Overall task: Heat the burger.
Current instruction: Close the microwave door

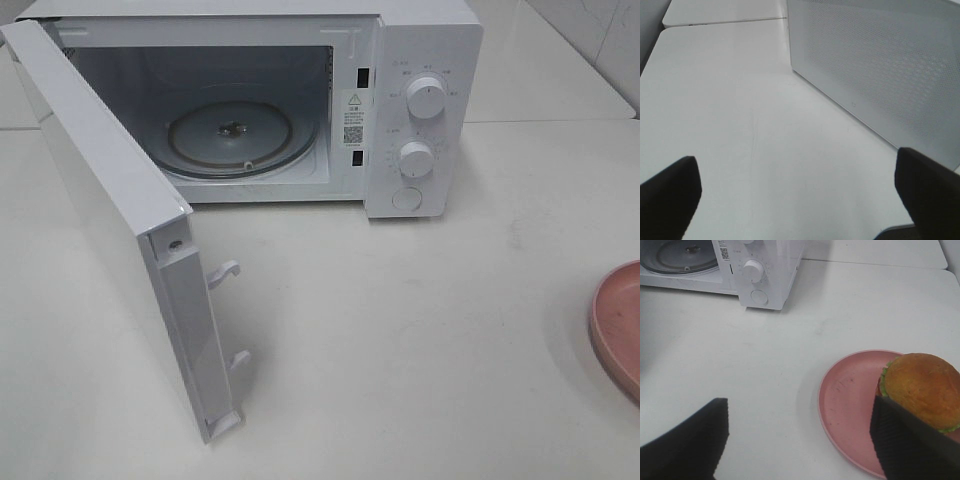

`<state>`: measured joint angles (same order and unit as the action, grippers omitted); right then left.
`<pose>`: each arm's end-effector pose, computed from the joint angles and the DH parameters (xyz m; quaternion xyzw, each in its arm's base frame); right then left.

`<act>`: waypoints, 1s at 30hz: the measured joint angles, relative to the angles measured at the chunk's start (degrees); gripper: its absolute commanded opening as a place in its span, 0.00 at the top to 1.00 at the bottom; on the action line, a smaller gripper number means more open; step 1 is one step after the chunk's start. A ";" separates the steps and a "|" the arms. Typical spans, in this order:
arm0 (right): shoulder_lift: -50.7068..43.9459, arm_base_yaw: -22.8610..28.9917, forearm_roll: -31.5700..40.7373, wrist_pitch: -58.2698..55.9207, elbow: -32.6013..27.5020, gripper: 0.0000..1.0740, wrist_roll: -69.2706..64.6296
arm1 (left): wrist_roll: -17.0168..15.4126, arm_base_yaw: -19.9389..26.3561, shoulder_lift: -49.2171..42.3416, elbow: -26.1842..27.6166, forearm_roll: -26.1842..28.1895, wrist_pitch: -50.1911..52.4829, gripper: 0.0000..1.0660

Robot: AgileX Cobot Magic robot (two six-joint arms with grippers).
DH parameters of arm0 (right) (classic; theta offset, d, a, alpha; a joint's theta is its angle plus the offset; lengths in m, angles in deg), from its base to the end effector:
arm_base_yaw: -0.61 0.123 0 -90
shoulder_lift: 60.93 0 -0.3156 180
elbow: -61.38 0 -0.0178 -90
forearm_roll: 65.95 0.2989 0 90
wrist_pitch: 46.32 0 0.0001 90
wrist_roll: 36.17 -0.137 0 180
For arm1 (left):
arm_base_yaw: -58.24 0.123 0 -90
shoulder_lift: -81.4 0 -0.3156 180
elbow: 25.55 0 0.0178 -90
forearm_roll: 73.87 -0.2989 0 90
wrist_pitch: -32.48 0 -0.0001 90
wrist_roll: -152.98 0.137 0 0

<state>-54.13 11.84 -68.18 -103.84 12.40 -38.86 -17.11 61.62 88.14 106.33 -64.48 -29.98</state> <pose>0.0494 0.0052 0.2890 -0.0619 0.8329 0.0473 0.5480 0.0426 -0.0173 0.2850 0.0539 0.8495 -0.0211 0.5243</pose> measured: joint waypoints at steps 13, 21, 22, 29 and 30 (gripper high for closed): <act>0.00 0.00 0.00 0.00 0.00 0.30 0.00 | -6.30 0.00 5.27 0.86 -1.89 5.61 0.44; 0.00 0.00 0.00 0.00 0.00 0.30 0.00 | -6.99 0.00 19.71 -0.74 1.49 22.35 1.00; 0.00 0.00 0.00 0.00 0.00 0.30 0.00 | -6.99 0.00 19.71 -0.74 1.49 22.35 1.00; 0.00 0.00 0.00 0.00 0.00 0.30 0.00 | 3.78 0.00 34.78 -6.93 11.92 48.30 1.00; 0.00 0.00 0.00 0.00 0.00 0.30 0.00 | 7.79 -0.23 37.70 -8.71 14.61 55.00 1.00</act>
<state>-54.13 11.84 -68.18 -103.84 12.40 -38.86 -9.32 61.39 125.84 97.62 -49.87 25.03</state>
